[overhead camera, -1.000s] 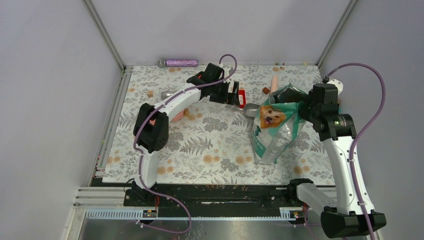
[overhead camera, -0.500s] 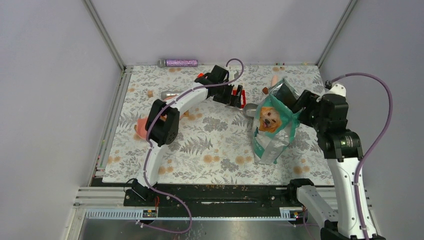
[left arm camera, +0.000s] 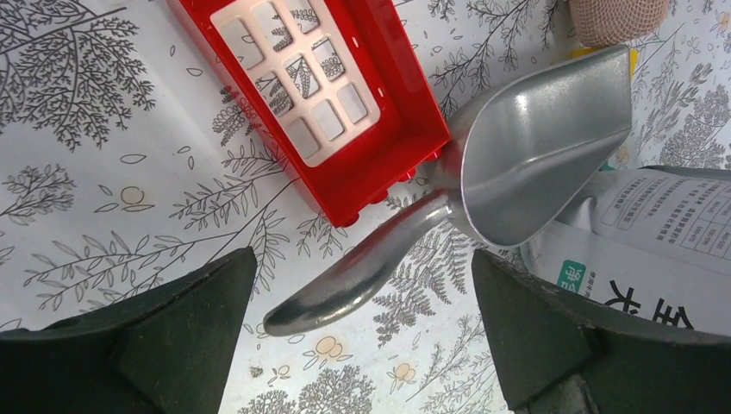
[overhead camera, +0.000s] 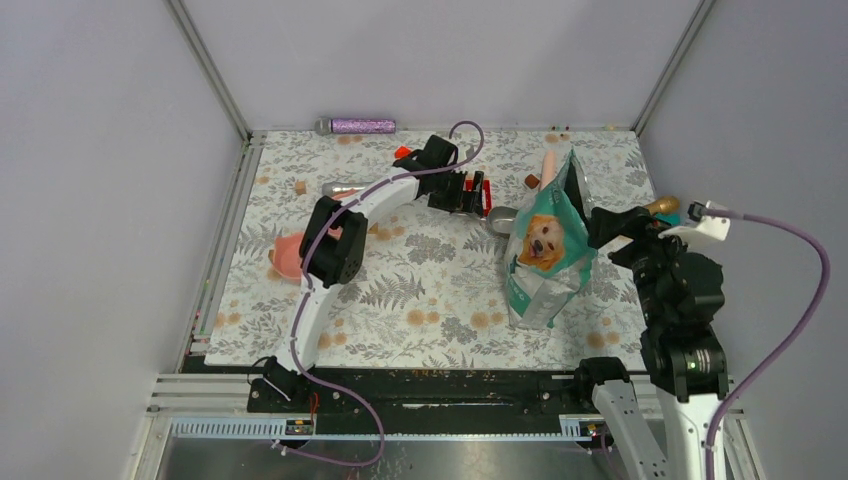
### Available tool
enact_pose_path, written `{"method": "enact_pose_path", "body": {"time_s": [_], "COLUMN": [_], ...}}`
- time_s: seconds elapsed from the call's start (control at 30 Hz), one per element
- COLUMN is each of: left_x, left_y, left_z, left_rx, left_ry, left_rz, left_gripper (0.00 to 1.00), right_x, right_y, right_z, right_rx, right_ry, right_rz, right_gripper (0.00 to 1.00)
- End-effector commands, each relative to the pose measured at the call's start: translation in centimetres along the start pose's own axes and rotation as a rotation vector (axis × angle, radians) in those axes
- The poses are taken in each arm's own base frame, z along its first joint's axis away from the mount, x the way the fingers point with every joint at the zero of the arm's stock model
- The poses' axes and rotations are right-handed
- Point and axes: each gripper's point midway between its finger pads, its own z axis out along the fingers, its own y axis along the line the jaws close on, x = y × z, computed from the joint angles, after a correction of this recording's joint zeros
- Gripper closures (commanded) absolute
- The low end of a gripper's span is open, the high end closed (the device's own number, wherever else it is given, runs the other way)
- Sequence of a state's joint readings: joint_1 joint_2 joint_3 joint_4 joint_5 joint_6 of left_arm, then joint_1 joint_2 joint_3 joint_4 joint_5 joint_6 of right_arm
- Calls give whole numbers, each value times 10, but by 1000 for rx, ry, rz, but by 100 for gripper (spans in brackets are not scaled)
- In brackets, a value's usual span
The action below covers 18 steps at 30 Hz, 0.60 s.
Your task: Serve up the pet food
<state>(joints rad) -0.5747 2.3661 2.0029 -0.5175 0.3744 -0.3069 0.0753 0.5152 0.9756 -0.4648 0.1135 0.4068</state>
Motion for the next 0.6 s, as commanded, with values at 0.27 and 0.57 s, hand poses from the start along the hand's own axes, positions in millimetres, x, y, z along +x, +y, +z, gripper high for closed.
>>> {"method": "enact_pose_path", "body": {"time_s": [0.27, 0.57], "left_x": [-8, -4], "left_y": [-24, -41], "left_z": [11, -3], "left_rx": [165, 241], "left_ry": [-8, -19], "left_rz": [-108, -183], "left_gripper": [28, 83], "right_x": [-37, -43], "right_y": [1, -19], "right_z": [-11, -25], "right_rx": [-6, 94], "right_ry": [-195, -241], "right_rz": [52, 76], "right_gripper": [1, 1]}}
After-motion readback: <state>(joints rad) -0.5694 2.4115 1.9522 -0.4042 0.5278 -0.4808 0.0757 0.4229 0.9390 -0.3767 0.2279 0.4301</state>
